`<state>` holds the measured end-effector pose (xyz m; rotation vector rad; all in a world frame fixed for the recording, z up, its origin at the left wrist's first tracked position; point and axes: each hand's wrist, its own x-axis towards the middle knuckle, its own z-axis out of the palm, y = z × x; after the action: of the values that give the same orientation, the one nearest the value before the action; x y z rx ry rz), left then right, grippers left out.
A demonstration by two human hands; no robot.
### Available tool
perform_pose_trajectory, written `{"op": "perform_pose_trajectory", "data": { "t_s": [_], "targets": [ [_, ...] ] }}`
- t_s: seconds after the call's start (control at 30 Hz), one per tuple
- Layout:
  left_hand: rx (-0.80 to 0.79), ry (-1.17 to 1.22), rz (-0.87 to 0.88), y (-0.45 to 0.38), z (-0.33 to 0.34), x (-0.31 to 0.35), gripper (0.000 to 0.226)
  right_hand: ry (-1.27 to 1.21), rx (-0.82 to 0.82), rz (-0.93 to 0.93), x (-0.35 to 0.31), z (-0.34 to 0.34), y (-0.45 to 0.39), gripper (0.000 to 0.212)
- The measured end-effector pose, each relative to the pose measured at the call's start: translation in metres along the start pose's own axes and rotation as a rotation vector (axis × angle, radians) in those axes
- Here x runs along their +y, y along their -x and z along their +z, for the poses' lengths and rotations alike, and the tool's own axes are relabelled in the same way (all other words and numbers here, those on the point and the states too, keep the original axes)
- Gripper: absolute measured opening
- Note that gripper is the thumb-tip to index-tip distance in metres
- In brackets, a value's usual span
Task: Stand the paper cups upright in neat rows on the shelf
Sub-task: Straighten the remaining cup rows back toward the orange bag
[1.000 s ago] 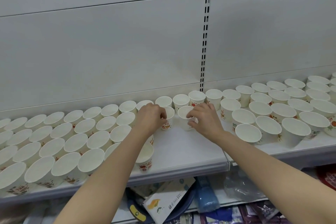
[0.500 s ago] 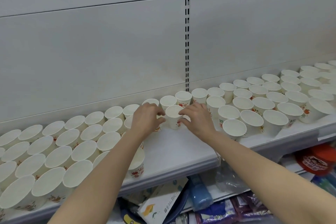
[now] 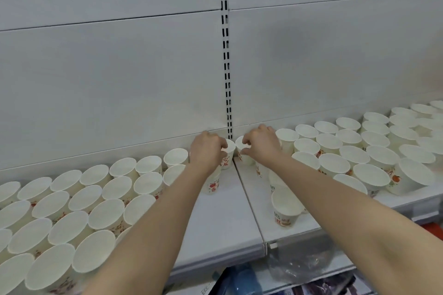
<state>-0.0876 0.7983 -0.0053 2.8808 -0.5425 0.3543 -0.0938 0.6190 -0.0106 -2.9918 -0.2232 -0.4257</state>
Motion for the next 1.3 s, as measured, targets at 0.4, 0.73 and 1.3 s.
{"op": "perform_pose_trajectory", "data": {
  "t_s": [0.4,0.73,1.3],
  "targets": [
    [-0.014,-0.100,-0.035,-0.012,0.017,0.014,0.017,-0.076,-0.012,-0.129,0.018,0.006,-0.012,0.011],
    [0.008,-0.058,-0.064,-0.010,0.023,0.014,0.013,-0.106,-0.013,-0.144,0.023,0.014,-0.006,0.012],
    [-0.116,0.516,0.186,0.092,-0.019,0.089,0.015,-0.465,0.167,-0.008,0.068,-0.038,0.064,0.009]
  ]
}}
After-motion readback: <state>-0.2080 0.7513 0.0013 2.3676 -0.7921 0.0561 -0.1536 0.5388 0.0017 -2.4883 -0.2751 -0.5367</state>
